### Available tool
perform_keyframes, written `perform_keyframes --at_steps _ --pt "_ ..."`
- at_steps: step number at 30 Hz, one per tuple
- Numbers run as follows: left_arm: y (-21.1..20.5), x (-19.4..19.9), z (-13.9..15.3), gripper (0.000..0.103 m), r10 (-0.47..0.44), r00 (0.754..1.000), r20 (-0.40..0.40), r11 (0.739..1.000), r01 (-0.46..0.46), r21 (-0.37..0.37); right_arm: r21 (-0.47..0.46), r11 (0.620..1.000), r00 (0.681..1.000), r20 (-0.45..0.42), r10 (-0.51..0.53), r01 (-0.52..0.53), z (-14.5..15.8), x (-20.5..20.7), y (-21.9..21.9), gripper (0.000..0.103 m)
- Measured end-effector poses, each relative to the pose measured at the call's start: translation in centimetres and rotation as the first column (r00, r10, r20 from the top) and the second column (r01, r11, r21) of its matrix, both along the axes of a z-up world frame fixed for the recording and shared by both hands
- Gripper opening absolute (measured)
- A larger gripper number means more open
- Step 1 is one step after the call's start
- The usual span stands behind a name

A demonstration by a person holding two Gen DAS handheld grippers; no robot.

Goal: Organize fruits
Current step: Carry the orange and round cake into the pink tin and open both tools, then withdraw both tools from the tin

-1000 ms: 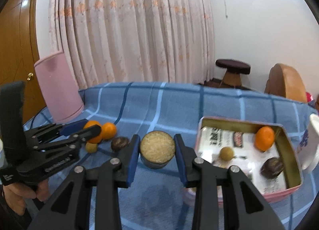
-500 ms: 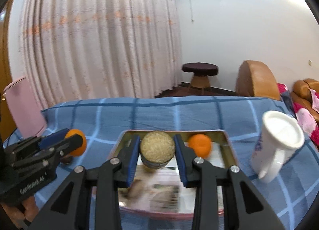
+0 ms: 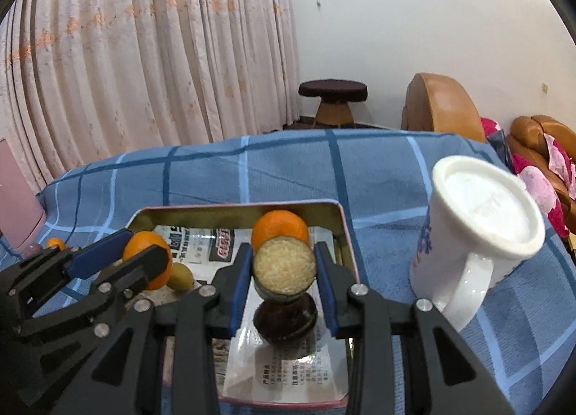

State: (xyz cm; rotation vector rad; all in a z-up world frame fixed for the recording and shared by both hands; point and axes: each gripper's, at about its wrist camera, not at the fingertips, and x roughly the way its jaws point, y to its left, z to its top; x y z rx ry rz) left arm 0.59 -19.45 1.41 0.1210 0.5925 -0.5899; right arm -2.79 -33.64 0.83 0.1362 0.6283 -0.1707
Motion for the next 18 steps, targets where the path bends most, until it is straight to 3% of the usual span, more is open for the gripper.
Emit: perform_keyframes --at_steps 6,9,10,12,13,18 --pt "-0.2 0.4 -0.9 0.036 0.039 0.999 -0.033 0.999 -0.038 0.025 0.0 1.0 1.0 -0.007 0.018 -0.018 -0.3 0.1 0.4 0.038" --pt "-0.3 0.2 -1.0 0.037 0.056 0.998 -0.029 0.998 -0.055 0.043 0.013 1.0 1.0 0.016 0.011 -0.012 -0.1 -0.1 0.2 0.047" --pt "-0.4 0.2 -0.9 0.042 0.059 0.998 -0.025 0.997 -0.058 0.042 0.012 1.0 0.999 0.037 0.0 0.0 0.2 -0.4 0.0 0.052" --pt "-0.2 0.0 -0.6 0.063 0.065 0.998 -0.016 0.997 -0.065 0.044 0.036 0.999 0.997 0.074 -0.006 0.004 0.6 -0.9 -0.3 0.073" --pt "-0.1 -0.3 -0.4 0.075 0.074 0.997 0.007 0.996 -0.074 0.041 0.063 0.998 0.994 0.107 -0.007 0.0 1.0 -1.4 -0.5 0.077" --pt "0.2 -1.3 0.8 0.077 0.09 0.992 0.089 0.995 -0.093 0.033 0.058 0.998 0.985 0.168 -0.025 0.015 1.8 -2.1 -0.4 0.08"
